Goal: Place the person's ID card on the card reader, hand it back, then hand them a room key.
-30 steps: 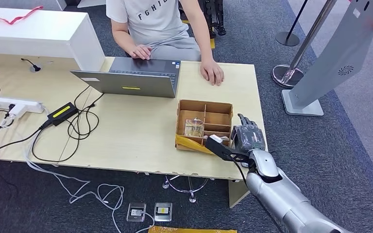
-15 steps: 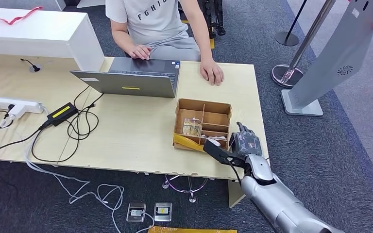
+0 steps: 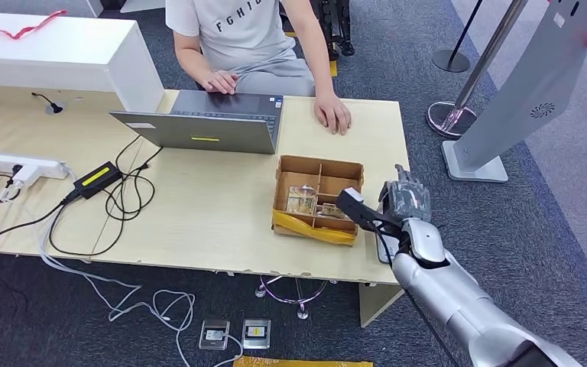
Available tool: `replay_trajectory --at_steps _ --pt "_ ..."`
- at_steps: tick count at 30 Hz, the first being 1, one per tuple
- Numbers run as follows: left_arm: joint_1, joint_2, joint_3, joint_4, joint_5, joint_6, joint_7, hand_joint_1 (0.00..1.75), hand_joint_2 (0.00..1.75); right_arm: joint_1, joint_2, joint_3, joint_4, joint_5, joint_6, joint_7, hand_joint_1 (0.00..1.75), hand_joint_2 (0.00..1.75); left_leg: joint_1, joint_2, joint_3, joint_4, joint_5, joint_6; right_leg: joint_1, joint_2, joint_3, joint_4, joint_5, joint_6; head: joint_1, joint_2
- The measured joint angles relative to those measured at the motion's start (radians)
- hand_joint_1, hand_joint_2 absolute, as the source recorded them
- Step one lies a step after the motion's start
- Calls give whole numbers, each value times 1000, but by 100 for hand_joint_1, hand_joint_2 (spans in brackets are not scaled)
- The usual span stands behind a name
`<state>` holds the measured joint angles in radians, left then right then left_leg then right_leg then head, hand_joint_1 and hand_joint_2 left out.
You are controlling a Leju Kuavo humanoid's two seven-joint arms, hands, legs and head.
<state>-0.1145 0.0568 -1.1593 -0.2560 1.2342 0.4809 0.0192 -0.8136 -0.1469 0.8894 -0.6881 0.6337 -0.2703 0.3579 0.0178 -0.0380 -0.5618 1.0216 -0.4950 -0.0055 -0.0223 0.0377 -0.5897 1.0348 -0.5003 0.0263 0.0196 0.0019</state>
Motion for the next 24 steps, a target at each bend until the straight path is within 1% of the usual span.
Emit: replay_trajectory --at_steps 3,6,10,24 --pt "1 0 0 0 -1 -1 1 0 0 -48 -23 -7 -40 15 30 35 175 175 0 0 0 0 0 0 0 0 0 0 0 0 0 0" --pt "1 0 0 0 -1 -1 4 0 0 -59 -44 -14 -77 31 58 59 175 175 0 0 0 0 0 0 0 0 0 0 0 0 0 0" --pt "1 -2 0 0 -1 -2 7 0 0 -58 -67 -17 -106 45 60 71 175 175 0 0 0 0 0 0 0 0 0 0 0 0 0 0" --pt "1 -2 0 0 1 -2 7 0 0 -21 -118 -45 -89 38 45 71 175 175 0 0 0 0 0 0 0 0 0 0 0 0 0 0"
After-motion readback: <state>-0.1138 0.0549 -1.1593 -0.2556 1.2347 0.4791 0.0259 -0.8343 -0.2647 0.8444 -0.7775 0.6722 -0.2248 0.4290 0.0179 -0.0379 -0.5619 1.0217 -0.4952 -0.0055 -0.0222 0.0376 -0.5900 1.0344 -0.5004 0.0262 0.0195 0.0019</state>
